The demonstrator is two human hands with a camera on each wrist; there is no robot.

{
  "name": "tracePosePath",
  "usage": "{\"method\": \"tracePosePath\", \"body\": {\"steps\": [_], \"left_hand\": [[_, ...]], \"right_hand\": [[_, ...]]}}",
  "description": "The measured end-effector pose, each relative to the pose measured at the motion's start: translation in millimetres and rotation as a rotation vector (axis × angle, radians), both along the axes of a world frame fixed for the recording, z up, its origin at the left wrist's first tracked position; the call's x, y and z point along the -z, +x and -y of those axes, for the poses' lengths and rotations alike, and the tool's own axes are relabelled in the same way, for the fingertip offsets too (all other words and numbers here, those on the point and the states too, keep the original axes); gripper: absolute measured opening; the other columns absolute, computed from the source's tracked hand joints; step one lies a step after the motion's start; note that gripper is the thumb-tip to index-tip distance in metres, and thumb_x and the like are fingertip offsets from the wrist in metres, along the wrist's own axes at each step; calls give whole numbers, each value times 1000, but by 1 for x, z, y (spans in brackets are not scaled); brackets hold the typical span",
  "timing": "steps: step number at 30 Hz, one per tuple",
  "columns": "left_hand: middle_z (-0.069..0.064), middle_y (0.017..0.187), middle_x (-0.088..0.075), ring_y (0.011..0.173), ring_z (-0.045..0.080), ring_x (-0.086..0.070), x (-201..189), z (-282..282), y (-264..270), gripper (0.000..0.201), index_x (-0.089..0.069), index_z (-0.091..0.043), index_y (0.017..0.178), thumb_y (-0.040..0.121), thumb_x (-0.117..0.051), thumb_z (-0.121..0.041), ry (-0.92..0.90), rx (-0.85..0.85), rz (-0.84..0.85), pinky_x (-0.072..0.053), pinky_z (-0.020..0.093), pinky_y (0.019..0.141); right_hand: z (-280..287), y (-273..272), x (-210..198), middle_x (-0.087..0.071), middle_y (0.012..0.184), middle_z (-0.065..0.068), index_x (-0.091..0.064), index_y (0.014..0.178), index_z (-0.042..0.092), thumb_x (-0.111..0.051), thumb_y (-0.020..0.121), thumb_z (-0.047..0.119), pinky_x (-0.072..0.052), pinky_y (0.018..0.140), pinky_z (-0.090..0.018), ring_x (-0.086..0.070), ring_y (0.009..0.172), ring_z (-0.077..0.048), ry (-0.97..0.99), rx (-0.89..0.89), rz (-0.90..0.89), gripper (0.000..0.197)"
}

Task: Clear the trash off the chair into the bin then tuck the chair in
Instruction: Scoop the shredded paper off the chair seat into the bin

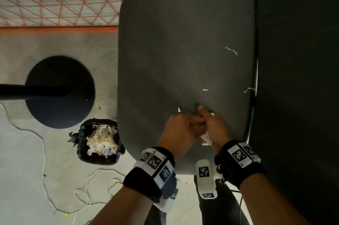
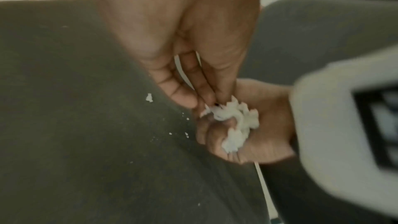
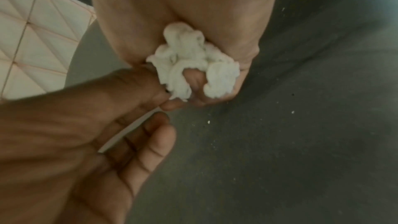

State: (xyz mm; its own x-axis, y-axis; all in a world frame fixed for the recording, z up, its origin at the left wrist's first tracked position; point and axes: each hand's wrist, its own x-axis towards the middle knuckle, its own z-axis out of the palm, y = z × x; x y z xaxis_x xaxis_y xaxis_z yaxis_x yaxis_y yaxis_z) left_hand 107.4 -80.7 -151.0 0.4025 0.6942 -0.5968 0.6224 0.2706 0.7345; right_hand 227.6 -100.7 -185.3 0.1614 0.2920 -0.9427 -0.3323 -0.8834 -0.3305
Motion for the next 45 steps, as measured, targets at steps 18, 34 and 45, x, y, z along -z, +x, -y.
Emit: {"method": "tracePosePath", "body": {"steps": [18, 34, 45], "left_hand": [[9, 99, -72, 95, 34, -68, 30, -29, -11, 18, -68, -16, 95, 91, -52, -25, 169, 125, -374, -54, 40, 84], [-5, 83, -78, 83, 12, -72, 9, -55, 67, 14, -79, -25, 86, 81, -65, -26, 61, -71, -78, -58, 29, 83], [11, 102, -66, 88, 38, -66, 50, -86, 69, 18, -66, -11, 92, 94, -53, -23, 415, 371, -463, -54, 42, 75]], "right_hand": [[21, 1, 3, -39, 39, 0, -53, 57, 16, -53, 94, 46, -24, 37, -11, -26, 24, -11, 99, 117, 105, 47], [-16, 42, 1, -47, 44, -1, -53, 57, 15, -48, 89, 61, -36, 43, -21, -41, 33, -15, 57, 263, 211, 56], [4, 56, 12, -42, 40, 1, -41, 45, 18, -54, 89, 56, -31, 39, -20, -35, 32, -16, -4, 365, 218, 60]]}}
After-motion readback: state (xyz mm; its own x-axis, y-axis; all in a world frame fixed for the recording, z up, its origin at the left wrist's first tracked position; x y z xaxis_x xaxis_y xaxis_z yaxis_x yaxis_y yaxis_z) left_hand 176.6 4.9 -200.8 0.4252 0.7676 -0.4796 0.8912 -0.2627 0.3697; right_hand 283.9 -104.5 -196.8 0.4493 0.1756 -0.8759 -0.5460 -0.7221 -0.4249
